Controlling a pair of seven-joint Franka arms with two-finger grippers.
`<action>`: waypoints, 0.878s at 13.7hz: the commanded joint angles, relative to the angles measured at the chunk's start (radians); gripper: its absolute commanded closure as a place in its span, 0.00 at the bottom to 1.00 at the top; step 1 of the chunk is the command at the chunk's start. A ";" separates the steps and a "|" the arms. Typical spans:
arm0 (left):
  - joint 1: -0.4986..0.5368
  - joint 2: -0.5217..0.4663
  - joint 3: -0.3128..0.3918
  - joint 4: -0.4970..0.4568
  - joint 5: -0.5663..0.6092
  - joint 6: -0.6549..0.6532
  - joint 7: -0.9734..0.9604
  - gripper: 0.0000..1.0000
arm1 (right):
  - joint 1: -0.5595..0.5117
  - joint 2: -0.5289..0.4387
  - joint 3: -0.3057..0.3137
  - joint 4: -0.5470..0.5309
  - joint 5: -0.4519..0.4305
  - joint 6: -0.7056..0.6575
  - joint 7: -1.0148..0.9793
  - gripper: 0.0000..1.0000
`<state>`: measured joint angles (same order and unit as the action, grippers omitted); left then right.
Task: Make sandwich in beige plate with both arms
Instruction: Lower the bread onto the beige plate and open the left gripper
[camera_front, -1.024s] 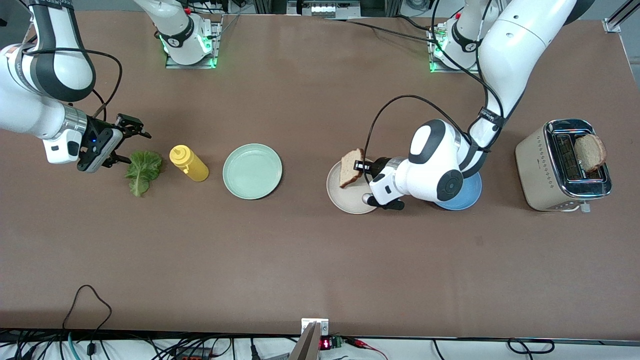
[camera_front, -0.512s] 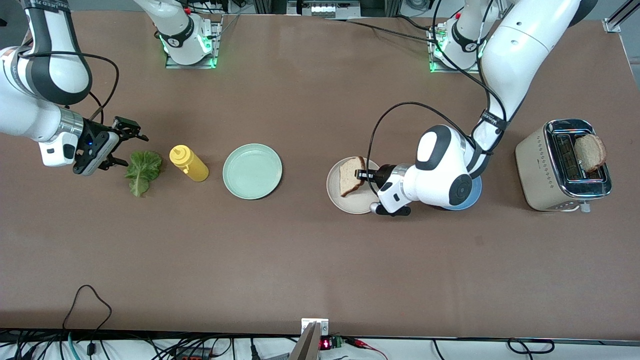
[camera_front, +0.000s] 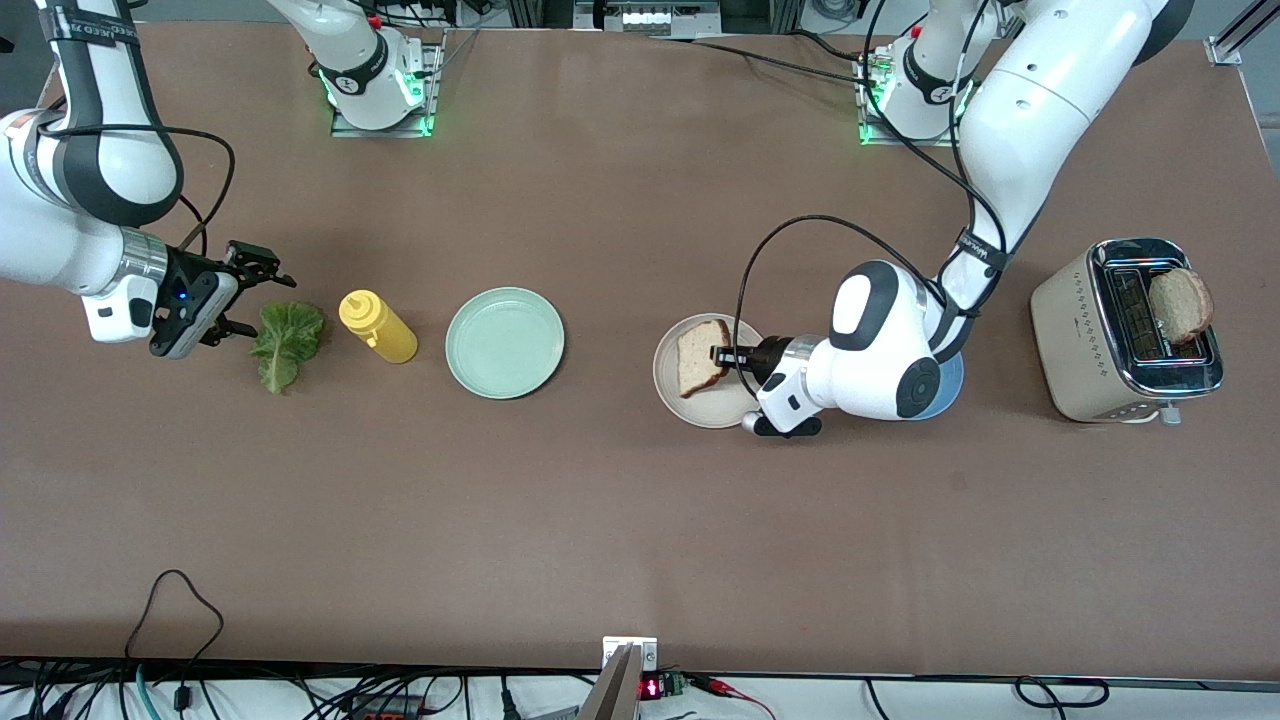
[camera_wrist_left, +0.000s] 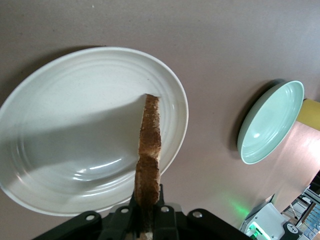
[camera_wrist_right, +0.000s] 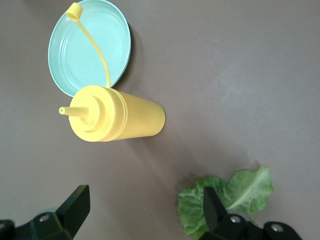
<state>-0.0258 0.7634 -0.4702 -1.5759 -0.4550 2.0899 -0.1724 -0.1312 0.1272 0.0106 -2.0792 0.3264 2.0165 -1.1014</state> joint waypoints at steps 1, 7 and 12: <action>0.004 0.016 0.013 0.004 -0.027 0.010 0.011 0.03 | -0.015 0.028 0.006 0.040 0.010 -0.015 -0.043 0.00; 0.067 -0.044 0.038 0.005 0.079 -0.008 0.002 0.00 | -0.016 0.037 0.006 0.044 0.011 -0.015 -0.046 0.00; 0.069 -0.208 0.048 0.008 0.285 -0.085 -0.024 0.00 | -0.016 0.042 0.008 0.048 0.025 -0.025 -0.057 0.00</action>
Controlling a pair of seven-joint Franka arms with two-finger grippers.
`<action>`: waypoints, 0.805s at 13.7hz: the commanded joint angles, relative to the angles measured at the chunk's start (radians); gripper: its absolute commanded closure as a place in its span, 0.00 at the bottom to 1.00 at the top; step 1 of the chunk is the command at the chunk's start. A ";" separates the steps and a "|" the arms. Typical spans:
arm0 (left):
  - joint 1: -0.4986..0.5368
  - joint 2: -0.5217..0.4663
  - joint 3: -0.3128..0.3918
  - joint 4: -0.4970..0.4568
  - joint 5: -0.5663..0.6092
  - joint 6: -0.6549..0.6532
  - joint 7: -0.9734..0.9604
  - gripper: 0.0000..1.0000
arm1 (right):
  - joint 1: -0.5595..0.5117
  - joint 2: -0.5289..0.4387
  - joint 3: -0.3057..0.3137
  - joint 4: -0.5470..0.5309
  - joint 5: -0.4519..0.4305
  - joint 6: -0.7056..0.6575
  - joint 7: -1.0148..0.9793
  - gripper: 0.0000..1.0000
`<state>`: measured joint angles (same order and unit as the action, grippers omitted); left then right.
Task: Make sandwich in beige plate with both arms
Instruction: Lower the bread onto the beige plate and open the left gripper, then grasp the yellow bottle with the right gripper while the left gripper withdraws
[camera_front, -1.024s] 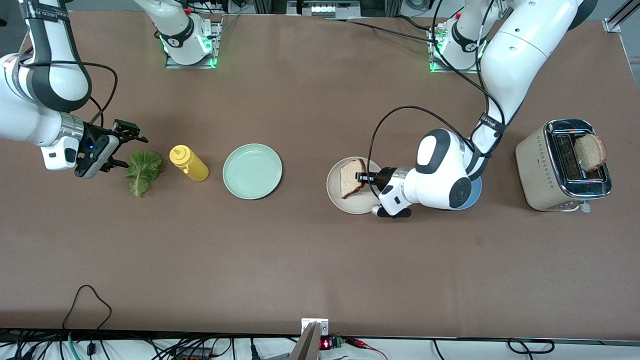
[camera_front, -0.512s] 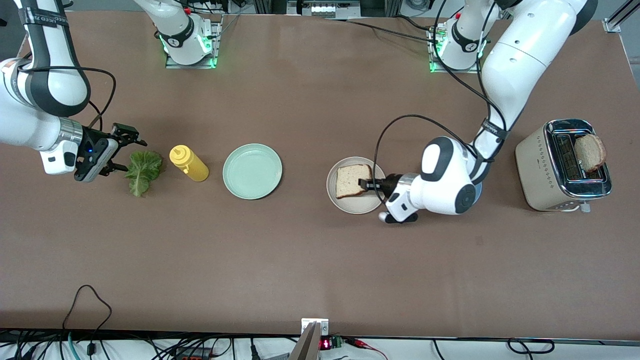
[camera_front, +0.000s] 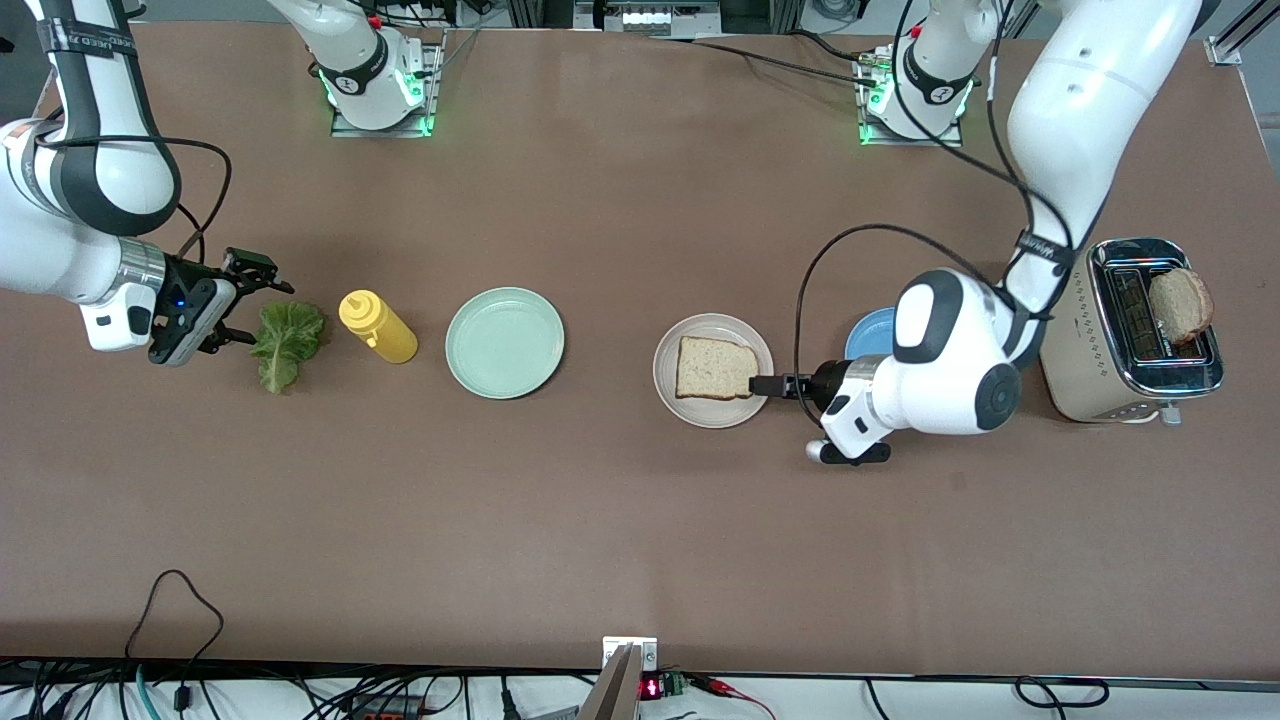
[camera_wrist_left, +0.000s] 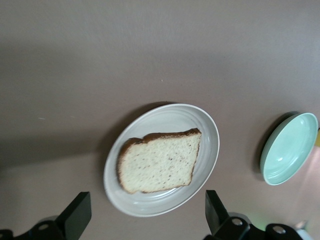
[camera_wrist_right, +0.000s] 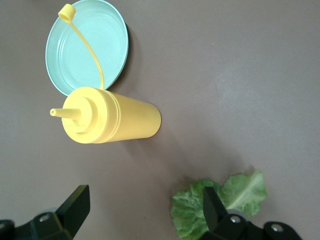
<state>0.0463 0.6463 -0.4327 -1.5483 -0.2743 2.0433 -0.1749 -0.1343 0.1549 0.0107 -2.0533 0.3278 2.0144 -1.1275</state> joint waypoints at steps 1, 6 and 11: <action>0.001 -0.121 0.011 -0.019 0.191 -0.044 -0.037 0.00 | -0.019 0.020 0.006 0.019 0.036 -0.023 -0.038 0.00; 0.108 -0.206 0.011 0.029 0.333 -0.130 -0.048 0.00 | -0.099 0.104 0.006 -0.001 0.296 -0.048 -0.462 0.00; 0.165 -0.208 0.011 0.188 0.445 -0.327 -0.046 0.00 | -0.172 0.222 0.006 -0.001 0.496 -0.161 -0.803 0.00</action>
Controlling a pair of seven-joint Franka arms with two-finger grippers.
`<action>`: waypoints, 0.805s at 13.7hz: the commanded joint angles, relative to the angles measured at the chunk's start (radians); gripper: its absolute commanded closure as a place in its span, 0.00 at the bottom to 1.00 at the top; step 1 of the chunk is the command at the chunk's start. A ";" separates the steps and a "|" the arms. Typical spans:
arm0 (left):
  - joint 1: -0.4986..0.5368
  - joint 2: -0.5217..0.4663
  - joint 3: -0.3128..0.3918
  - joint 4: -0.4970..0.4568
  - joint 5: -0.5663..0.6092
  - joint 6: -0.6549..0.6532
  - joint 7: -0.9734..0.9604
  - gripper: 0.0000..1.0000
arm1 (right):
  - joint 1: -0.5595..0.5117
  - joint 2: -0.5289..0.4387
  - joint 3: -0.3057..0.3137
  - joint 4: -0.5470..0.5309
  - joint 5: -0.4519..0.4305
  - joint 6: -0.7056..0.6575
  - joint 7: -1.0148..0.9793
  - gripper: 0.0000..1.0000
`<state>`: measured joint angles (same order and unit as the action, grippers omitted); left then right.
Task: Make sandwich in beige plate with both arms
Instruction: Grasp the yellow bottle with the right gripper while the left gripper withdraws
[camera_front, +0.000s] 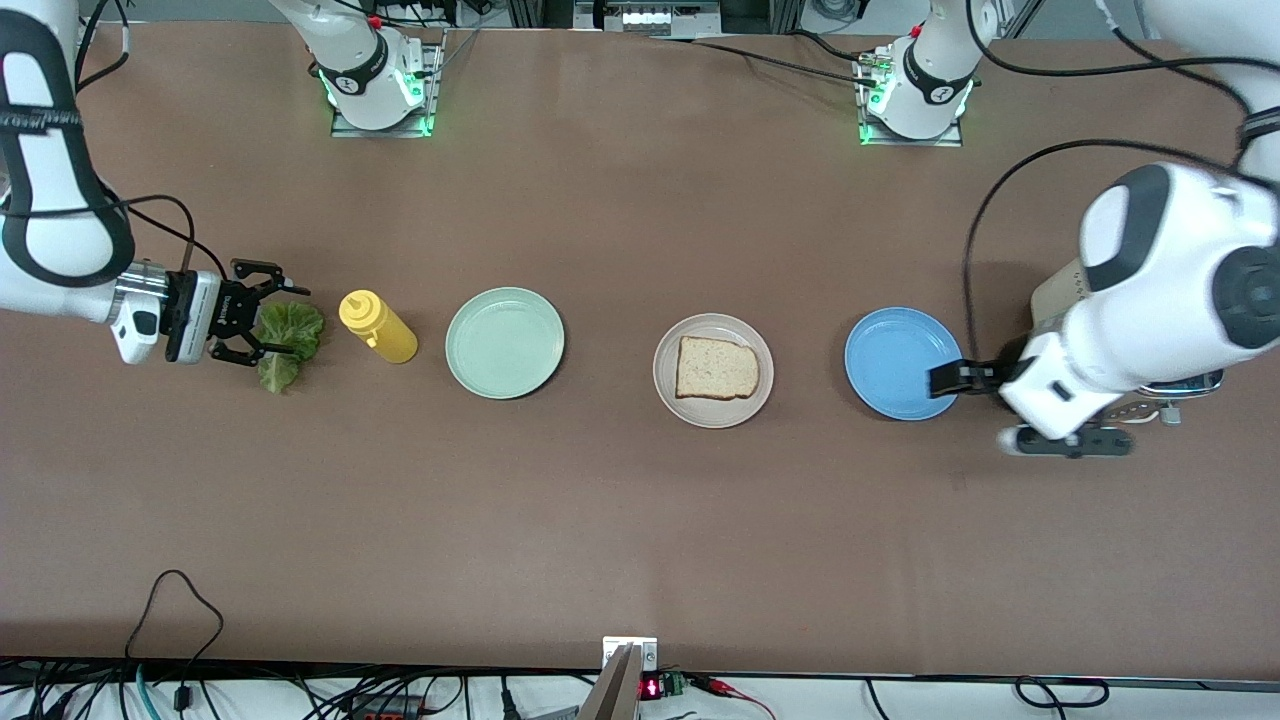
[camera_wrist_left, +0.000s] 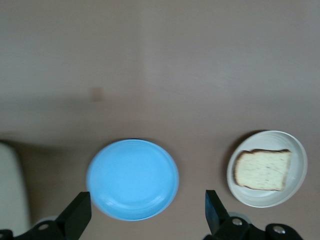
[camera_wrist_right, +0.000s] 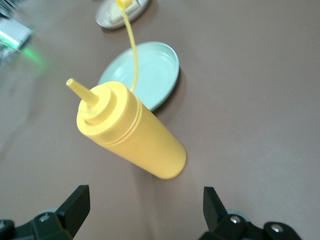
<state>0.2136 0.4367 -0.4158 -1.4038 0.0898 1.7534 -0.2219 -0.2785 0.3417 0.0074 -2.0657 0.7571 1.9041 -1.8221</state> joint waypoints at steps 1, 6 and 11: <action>-0.013 -0.018 0.006 0.037 0.120 -0.034 0.009 0.00 | -0.030 0.046 0.009 0.012 0.086 -0.062 -0.171 0.00; -0.134 -0.140 0.239 -0.029 0.021 -0.034 0.013 0.00 | -0.071 0.129 0.008 0.012 0.171 -0.148 -0.452 0.00; -0.152 -0.300 0.362 -0.132 0.004 -0.035 0.182 0.00 | -0.071 0.204 0.009 0.015 0.225 -0.148 -0.591 0.00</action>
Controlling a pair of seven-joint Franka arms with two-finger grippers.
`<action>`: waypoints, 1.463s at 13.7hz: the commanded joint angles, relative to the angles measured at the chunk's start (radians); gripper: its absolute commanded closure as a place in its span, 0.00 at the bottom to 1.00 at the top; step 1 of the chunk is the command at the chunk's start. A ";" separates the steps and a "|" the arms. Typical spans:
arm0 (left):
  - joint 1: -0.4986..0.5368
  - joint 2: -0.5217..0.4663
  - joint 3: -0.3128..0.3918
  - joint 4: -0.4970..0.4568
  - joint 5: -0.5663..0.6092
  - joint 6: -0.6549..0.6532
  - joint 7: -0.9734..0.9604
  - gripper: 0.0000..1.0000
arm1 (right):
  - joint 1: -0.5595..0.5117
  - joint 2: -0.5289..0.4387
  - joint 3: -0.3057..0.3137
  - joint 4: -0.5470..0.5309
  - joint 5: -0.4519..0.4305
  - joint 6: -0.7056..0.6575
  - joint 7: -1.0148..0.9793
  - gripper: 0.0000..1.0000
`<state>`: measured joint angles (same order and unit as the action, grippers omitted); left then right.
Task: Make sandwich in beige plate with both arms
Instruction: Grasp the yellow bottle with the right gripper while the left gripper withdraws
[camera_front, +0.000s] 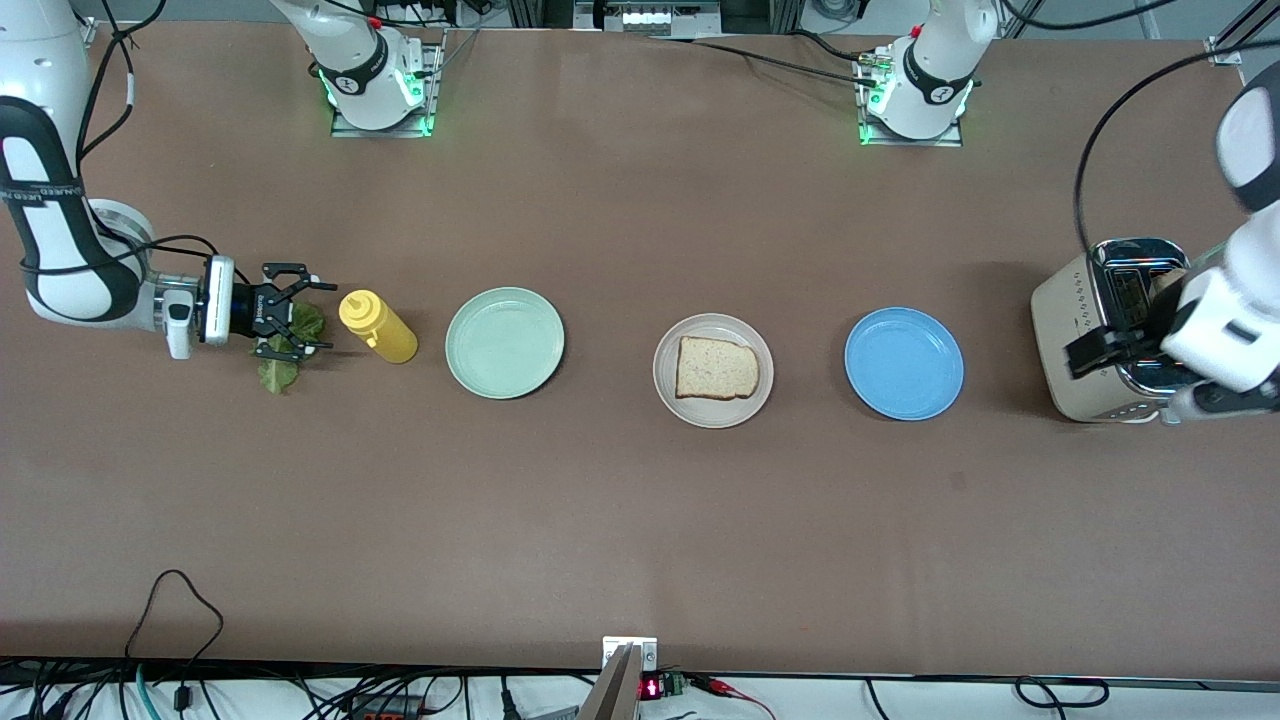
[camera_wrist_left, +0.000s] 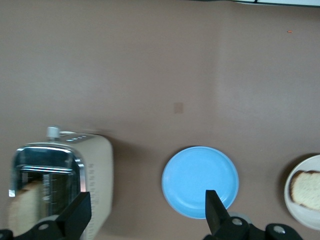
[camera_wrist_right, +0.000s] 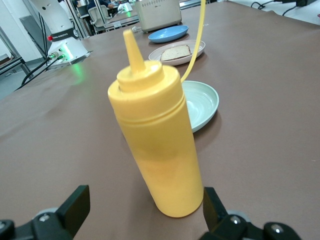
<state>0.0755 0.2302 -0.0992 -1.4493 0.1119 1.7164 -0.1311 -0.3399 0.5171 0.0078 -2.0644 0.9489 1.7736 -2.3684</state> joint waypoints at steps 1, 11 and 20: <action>-0.007 -0.121 0.044 -0.104 -0.026 -0.021 0.096 0.00 | -0.007 0.038 0.011 0.015 0.037 -0.017 -0.051 0.00; 0.009 -0.296 0.032 -0.329 -0.090 -0.029 0.088 0.00 | 0.059 0.067 0.018 0.017 0.148 -0.014 -0.071 0.00; 0.009 -0.290 0.032 -0.327 -0.090 -0.032 0.097 0.00 | 0.102 0.060 0.017 0.036 0.149 -0.005 -0.026 1.00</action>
<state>0.0797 -0.0380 -0.0664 -1.7547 0.0360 1.6707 -0.0557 -0.2629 0.5732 0.0284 -2.0494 1.0804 1.7689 -2.4159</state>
